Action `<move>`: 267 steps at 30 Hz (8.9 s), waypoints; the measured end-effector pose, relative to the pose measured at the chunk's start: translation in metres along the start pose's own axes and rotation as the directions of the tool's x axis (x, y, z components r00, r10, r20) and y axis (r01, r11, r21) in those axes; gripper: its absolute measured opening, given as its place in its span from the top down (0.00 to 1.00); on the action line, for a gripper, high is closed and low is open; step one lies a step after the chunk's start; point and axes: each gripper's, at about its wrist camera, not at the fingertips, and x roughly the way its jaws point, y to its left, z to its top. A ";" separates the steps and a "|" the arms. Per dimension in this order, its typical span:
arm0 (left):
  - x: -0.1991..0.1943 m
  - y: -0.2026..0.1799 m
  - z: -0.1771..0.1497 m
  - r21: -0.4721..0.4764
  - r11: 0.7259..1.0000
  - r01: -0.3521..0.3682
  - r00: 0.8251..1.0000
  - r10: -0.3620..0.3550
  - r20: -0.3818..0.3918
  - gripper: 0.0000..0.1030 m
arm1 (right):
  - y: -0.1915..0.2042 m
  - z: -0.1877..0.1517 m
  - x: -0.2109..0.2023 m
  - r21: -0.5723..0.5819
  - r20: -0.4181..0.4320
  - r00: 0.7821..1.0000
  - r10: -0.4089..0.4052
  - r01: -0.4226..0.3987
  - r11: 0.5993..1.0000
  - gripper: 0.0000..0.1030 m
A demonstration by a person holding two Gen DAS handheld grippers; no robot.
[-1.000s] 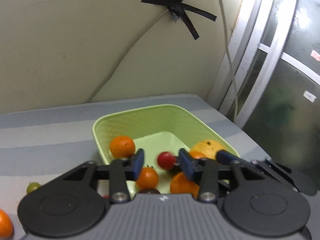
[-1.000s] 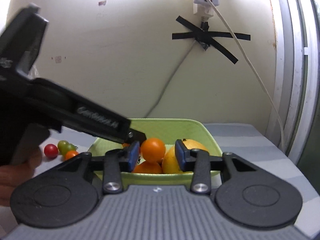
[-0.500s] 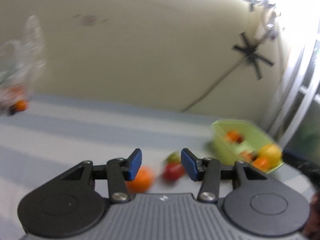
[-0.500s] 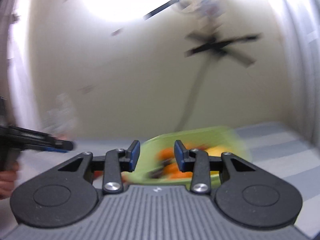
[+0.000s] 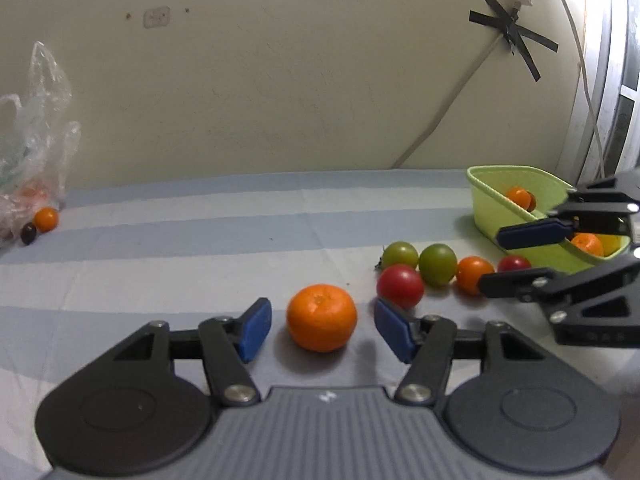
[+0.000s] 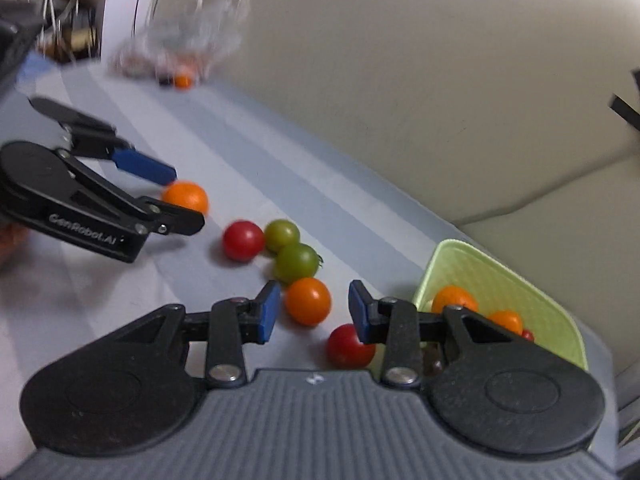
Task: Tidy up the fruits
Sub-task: 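Grasp an orange cherry tomato with the right gripper while the left gripper grasps a mandarin, then drop the tomato from the right gripper into the basin while the left gripper drops the mandarin there, then grasp a green cherry tomato with the right gripper while the left gripper grasps a red tomato, then drop the green tomato from the right gripper into the basin while the left gripper drops the red tomato there, then grasp a red cherry tomato with the right gripper while the left gripper grasps a green tomato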
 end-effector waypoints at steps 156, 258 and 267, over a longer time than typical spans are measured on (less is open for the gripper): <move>-0.066 -0.086 -0.059 0.048 0.966 0.253 0.967 -0.253 -0.009 0.72 | 0.036 -0.106 -0.083 0.366 0.120 0.986 -0.118 0.067 0.928 0.71; -0.050 -0.038 -0.025 -0.098 0.972 0.213 0.977 -0.212 0.015 0.74 | 0.007 0.014 -0.019 -0.415 -0.280 0.946 0.162 -0.272 0.868 0.73; -0.078 -0.077 -0.055 -0.023 0.975 0.219 0.976 -0.219 0.006 0.74 | 0.030 -0.104 -0.112 0.181 0.091 0.985 0.147 -0.161 0.970 0.72</move>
